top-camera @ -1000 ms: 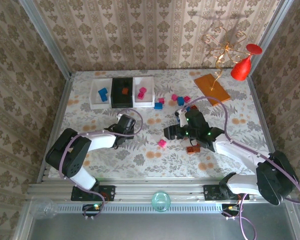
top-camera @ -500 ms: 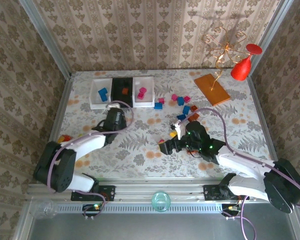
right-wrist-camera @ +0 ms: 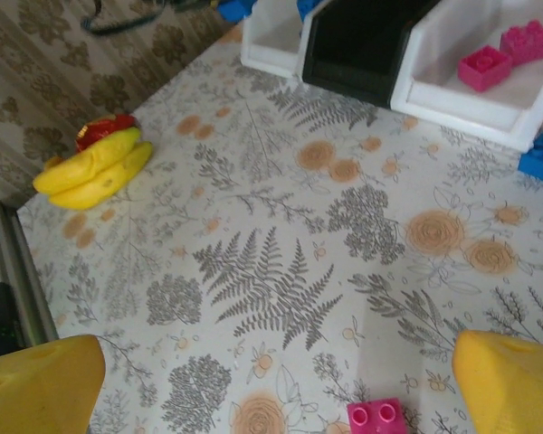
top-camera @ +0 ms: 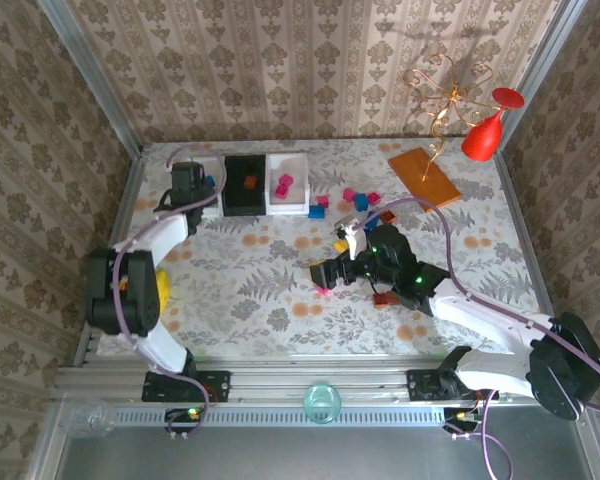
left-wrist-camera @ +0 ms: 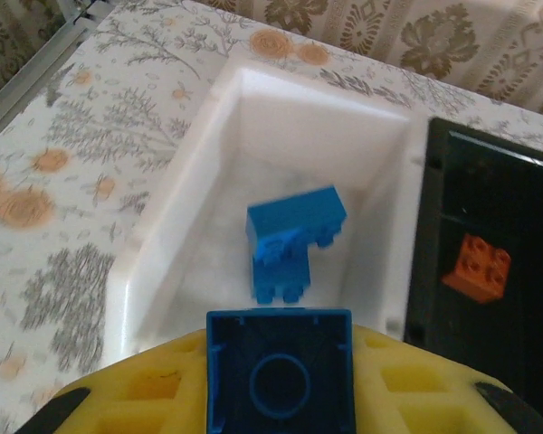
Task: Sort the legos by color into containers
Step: Place the lego in the container, then pick up the lego from the center of the table.
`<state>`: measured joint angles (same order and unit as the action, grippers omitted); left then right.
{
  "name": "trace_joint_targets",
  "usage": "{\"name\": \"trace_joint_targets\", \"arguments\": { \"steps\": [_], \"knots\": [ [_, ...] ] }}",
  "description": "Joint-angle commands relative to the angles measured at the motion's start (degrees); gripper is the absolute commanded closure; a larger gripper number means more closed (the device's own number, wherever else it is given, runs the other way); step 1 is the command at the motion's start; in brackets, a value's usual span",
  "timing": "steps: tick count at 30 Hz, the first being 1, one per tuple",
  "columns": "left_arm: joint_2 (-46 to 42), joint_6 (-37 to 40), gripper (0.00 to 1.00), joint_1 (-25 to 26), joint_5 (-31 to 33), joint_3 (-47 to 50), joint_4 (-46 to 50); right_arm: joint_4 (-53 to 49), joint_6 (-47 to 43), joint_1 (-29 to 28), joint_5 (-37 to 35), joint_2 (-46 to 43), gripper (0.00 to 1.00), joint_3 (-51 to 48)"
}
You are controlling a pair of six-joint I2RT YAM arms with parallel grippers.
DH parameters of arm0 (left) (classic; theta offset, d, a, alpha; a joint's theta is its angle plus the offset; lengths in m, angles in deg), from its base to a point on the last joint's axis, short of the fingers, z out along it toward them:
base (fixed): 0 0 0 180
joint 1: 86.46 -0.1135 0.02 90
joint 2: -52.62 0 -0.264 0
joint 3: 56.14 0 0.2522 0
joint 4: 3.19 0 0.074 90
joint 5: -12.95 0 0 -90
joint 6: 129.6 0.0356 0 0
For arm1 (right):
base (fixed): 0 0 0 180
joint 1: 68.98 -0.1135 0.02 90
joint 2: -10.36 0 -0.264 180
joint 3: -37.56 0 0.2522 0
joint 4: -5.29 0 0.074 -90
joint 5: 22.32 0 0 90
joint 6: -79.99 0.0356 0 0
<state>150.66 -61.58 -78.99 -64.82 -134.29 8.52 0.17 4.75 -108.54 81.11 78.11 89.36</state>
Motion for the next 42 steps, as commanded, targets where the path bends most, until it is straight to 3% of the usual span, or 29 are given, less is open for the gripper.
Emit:
{"name": "trace_joint_targets", "arguments": {
  "steps": [1,12,25,35,39,42],
  "knots": [
    [5.7,2.57,0.68,-1.94,-1.81,-7.56,4.95,1.93,0.01,-0.26,-2.31,0.73,0.0,-1.53],
    [18.03,2.55,0.64,-4.4,-4.47,-19.33,10.43,3.74,-1.18,0.18,-5.63,1.17,0.0,-4.56],
    [21.81,2.2,0.46,-5.0,-12.7,-28.1,13.73,4.5,-1.14,0.26,-5.68,3.7,0.0,-4.56],
    [4.43,-2.6,0.41,-5.25,-21.02,-10.79,-0.61,4.12,-1.4,0.28,-6.21,5.13,0.0,-3.94],
    [-2.54,-6.06,0.4,-5.33,-20.47,0.08,-7.9,3.77,-1.58,0.26,-6.62,5.12,0.0,-3.85],
    [-4.94,-6.36,0.4,-5.36,-20.4,3.6,-7.22,3.45,-1.6,0.26,-6.83,5.18,0.0,-3.78]
  ]
}}
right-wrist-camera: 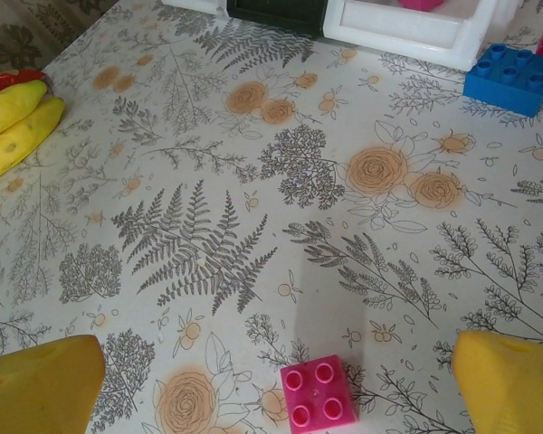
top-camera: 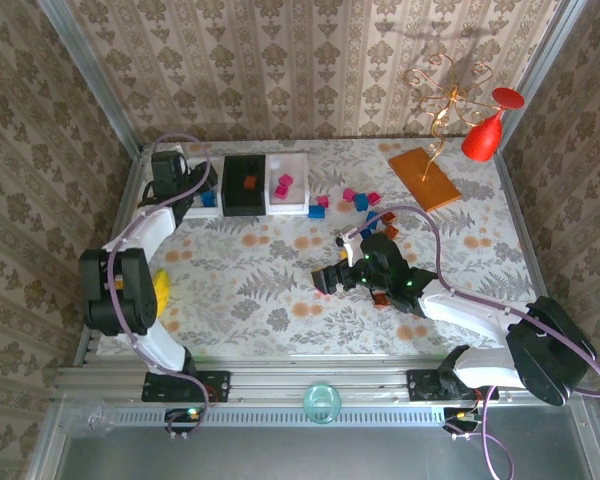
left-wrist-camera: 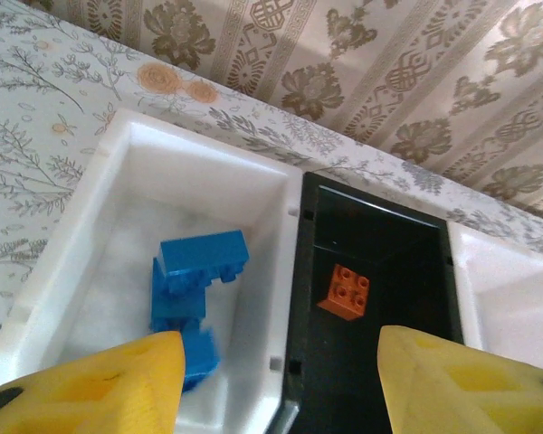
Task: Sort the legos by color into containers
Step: Pick up the lego from the center of the table.
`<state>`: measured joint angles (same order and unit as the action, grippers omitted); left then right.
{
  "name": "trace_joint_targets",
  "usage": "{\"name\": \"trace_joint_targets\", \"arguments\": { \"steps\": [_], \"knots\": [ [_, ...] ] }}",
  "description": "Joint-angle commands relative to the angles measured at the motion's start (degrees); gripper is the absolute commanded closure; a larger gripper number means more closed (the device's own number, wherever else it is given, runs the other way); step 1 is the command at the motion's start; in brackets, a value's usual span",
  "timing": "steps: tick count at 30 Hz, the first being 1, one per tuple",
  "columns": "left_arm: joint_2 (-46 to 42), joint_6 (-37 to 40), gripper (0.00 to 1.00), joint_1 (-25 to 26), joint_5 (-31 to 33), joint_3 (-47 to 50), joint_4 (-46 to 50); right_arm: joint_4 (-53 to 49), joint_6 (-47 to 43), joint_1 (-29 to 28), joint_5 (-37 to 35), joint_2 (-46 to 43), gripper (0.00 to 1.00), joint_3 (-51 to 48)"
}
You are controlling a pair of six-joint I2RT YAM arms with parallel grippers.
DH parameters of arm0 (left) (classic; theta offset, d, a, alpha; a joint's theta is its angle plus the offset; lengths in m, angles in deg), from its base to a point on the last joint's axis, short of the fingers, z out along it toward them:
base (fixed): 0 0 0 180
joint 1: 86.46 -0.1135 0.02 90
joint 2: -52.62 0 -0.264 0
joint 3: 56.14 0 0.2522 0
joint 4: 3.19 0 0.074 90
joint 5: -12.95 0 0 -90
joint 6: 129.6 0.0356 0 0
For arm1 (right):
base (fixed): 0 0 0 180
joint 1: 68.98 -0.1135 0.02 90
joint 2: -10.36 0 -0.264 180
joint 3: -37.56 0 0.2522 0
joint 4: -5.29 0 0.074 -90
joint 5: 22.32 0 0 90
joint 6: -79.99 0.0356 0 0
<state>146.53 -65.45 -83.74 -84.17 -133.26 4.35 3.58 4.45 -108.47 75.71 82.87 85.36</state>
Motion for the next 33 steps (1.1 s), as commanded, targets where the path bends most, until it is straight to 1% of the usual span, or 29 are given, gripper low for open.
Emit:
{"name": "trace_joint_targets", "arguments": {
  "steps": [1,4,6,8,11,13,15,17,19,20,22,25,27,30,33],
  "knots": [
    [-1.23,-2.51,0.4,-0.61,-1.22,3.28,-2.11,-0.15,-1.36,0.2,-1.44,0.42,0.0,0.33],
    [-3.34,-2.65,0.4,-0.32,-3.18,6.24,-1.01,-1.1,-1.91,0.2,-2.17,-0.13,0.0,0.54],
    [-5.99,-2.78,0.4,0.99,-4.4,9.61,-1.46,-1.97,-2.29,0.25,-3.79,-0.9,0.0,0.45],
    [-9.5,-1.71,0.39,3.71,-3.94,13.51,-1.7,-2.93,-2.5,0.24,-7.37,-2.33,0.0,0.11],
    [-14.27,1.43,0.35,8.49,-1.29,17.78,0.19,-4.8,-1.45,1.58,-12.73,-4.36,0.0,-0.61],
    [-16.72,3.24,0.32,11.77,0.01,19.78,1.21,-5.39,-0.04,3.45,-13.69,-5.23,0.0,-1.19],
    [-18.14,3.92,0.28,16.01,1.68,21.68,0.72,-5.61,1.66,5.33,-13.79,-5.83,0.0,-1.75],
    [-17.57,4.96,0.26,20.19,2.57,22.11,0.6,-5.55,2.57,6.44,-14.05,-6.45,0.0,-2.37],
    [-16.21,5.43,0.25,23.9,1.8,21.53,1.58,-5.76,2.66,6.85,-14.67,-7.54,0.0,-2.81],
    [-15.67,6.0,0.24,26.6,1.37,21.52,1.74,-6.17,2.44,7.0,-15.49,-8.3,0.0,-2.97],
    [-15.42,9.2,0.21,31.4,1.8,22.07,1.69,-7.37,1.98,7.21,-17.56,-10.05,0.0,-3.23],
    [-15.27,16.8,0.17,39.33,4.29,23.63,2.21,-8.67,1.72,8.5,-19.91,-13.08,0.0,-3.97],
    [-14.58,20.11,0.15,43.5,4.18,24.14,3.07,-9.27,1.46,9.6,-17.87,-14.67,0.0,-4.22],
    [-13.2,22.74,0.14,47.72,3.6,24.63,3.68,-12.23,1.18,10.04,-11.81,-16.43,0.0,-2.82],
    [-11.87,23.11,0.14,49.39,2.02,25.27,2.93,-16.83,4.07,10.04,-6.79,-19.46,0.0,-2.24]
  ]
}}
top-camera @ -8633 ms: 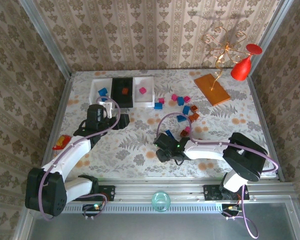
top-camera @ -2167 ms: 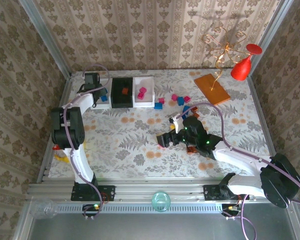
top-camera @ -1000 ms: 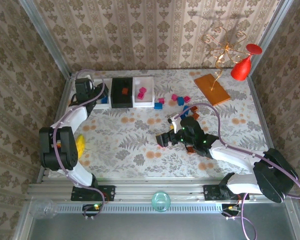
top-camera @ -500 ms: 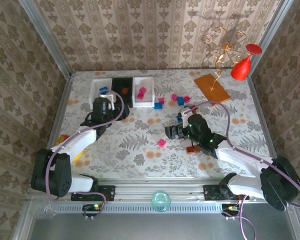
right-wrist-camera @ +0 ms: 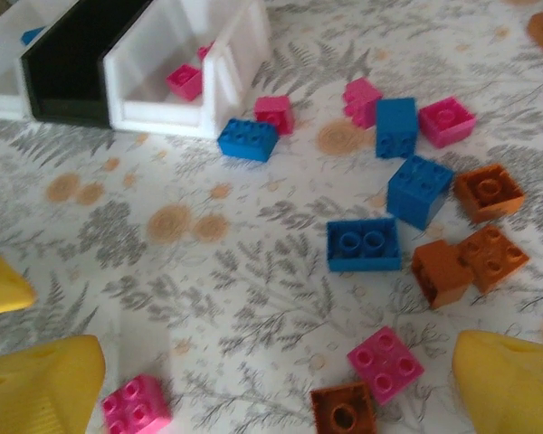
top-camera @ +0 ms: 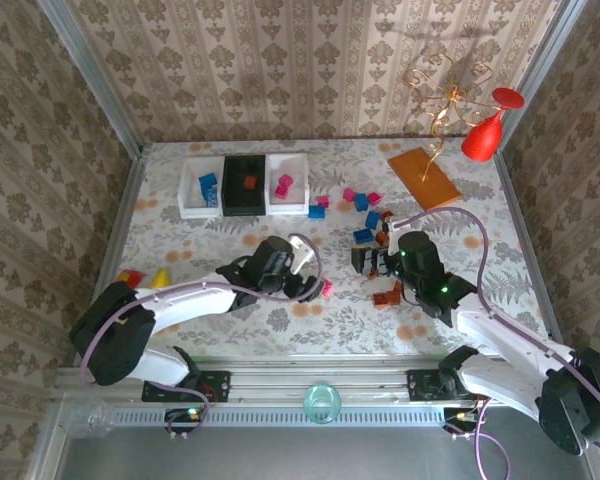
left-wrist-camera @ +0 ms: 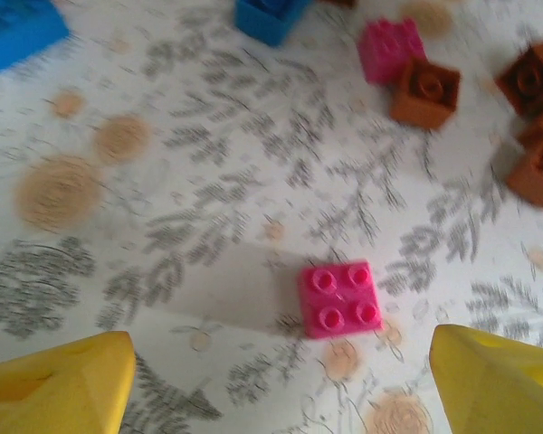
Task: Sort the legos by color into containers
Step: Pick up the lego from the center of the table.
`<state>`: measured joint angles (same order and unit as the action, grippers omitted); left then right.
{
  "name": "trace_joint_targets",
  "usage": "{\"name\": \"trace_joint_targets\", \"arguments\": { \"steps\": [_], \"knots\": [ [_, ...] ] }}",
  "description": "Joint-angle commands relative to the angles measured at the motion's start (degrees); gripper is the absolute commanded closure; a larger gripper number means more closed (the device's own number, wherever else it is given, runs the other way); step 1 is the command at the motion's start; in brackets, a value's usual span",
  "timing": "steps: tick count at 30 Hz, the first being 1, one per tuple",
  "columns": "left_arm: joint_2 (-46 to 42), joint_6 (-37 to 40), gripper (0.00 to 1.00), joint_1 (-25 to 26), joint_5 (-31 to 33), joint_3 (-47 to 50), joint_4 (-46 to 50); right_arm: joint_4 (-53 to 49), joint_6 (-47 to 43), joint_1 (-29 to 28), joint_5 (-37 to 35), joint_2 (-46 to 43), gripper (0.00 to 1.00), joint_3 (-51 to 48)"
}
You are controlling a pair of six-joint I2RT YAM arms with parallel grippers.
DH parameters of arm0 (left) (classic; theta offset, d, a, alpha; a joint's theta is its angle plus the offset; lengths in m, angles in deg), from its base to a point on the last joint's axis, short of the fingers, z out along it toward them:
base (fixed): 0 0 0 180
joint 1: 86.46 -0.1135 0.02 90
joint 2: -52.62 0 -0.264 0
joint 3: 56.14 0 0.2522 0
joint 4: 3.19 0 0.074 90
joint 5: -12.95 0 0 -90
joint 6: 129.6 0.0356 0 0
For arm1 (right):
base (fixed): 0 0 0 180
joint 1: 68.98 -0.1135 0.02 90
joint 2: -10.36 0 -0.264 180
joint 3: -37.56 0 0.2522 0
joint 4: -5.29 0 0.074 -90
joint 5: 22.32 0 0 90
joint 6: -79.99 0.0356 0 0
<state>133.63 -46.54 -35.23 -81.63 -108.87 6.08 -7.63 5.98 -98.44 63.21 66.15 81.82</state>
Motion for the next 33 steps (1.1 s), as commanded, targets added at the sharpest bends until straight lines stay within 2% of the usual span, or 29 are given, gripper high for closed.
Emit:
{"name": "trace_joint_targets", "arguments": {
  "steps": [1,4,8,19,21,26,29,33],
  "knots": [
    [1.47,4.15,0.14,1.0,-1.05,1.11,0.6,-6.69,3.42,0.01,7.35,-3.84,0.0,0.92],
    [3.44,4.05,0.14,1.35,-2.06,0.96,-0.72,-13.17,5.44,0.01,12.16,-5.28,0.0,1.29],
    [7.55,4.18,0.13,2.07,-2.65,-0.81,-1.79,-21.04,6.86,0.01,13.64,-3.83,0.0,2.56],
    [17.07,2.8,0.24,3.98,-2.27,-5.89,-5.82,-17.87,7.41,0.27,10.24,-4.47,0.0,0.71],
    [18.05,2.78,0.28,4.27,-1.95,-6.45,-6.05,-17.64,7.31,0.27,10.01,-4.11,0.0,0.53],
    [18.46,2.39,0.51,4.37,-1.45,-6.81,-6.64,-17.18,7.35,0.36,8.42,-4.37,0.0,-0.42],
    [16.9,1.44,0.62,4.3,-1.07,-5.0,-9.78,-16.85,7.11,0.36,6.88,-4.63,0.0,-0.88],
    [13.59,-1.14,0.71,2.93,0.45,-2.67,-13.31,-15.19,6.36,0.41,7.37,-4.14,0.0,-0.75]
  ]
}}
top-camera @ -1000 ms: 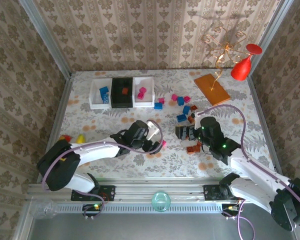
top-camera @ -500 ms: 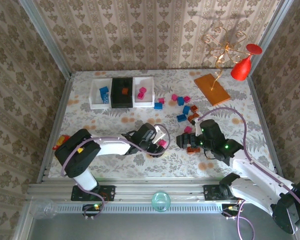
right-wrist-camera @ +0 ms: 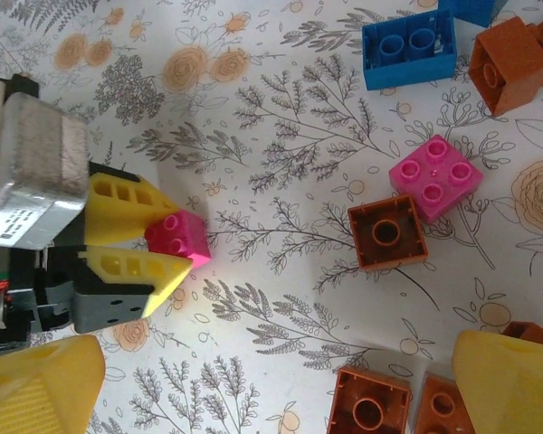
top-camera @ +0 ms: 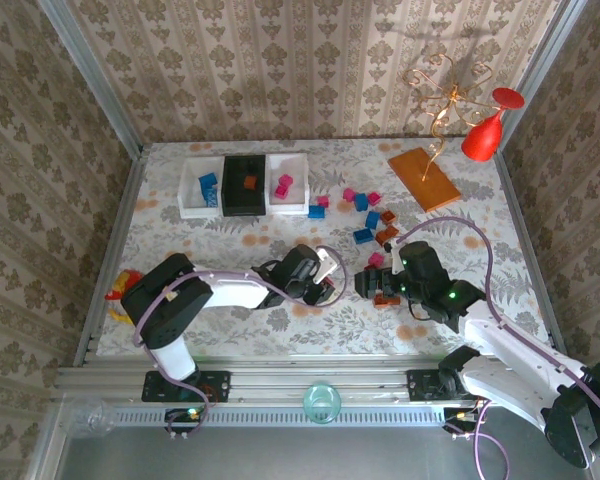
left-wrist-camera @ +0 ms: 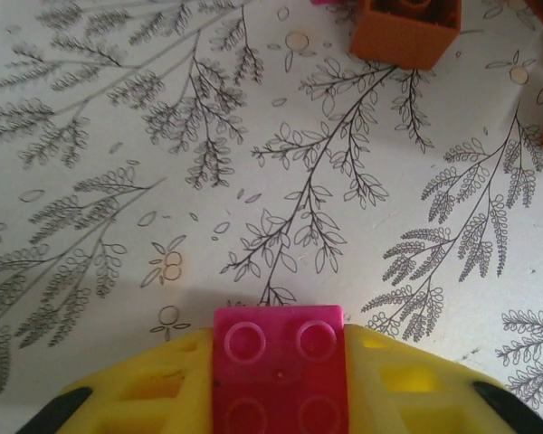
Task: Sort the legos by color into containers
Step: Pick up the lego from the center of the table, then place the lego in the container.
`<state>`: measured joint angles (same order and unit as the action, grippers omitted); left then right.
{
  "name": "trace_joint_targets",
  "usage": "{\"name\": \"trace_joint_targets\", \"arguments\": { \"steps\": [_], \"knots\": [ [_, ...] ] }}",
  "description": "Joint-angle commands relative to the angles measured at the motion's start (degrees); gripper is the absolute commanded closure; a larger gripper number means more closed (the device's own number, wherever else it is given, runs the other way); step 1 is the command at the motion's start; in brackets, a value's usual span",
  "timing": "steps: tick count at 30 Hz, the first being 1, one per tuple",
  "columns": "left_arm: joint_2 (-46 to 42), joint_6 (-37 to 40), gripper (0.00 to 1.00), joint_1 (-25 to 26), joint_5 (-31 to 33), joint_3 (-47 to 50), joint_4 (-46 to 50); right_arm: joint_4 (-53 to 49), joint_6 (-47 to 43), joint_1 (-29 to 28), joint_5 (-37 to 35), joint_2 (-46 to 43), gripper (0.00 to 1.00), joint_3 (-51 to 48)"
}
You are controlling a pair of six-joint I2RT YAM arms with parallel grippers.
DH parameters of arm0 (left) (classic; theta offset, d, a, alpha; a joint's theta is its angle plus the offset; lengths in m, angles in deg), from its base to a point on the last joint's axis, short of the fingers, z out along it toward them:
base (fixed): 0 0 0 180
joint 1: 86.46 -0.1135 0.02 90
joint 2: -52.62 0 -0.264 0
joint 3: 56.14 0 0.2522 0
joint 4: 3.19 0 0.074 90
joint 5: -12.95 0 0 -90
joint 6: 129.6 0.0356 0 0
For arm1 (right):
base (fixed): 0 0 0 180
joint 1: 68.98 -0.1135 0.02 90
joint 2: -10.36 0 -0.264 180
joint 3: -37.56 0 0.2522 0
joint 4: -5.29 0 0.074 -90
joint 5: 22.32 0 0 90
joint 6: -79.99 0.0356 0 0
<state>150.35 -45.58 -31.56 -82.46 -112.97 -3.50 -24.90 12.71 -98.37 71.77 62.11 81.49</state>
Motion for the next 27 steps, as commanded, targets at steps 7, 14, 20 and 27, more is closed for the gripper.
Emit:
{"name": "trace_joint_targets", "arguments": {
  "steps": [7,14,20,27],
  "knots": [
    [-7.46,-8.48,0.72,-8.89,7.34,-2.28,-1.72,9.69,-0.32,-0.18,5.93,7.33,0.0,4.38],
    [-3.29,-13.9,0.72,-19.99,9.23,-15.86,7.54,17.22,-1.48,-1.35,5.18,15.48,0.0,5.01],
    [7.06,-11.11,0.71,-23.1,10.91,-31.47,14.59,20.98,-2.23,-1.57,3.24,15.98,0.0,1.82],
    [19.61,-9.69,0.66,-24.11,14.83,-48.16,22.82,22.49,-2.7,-1.55,-0.77,13.75,0.0,-1.1]
  ]
}}
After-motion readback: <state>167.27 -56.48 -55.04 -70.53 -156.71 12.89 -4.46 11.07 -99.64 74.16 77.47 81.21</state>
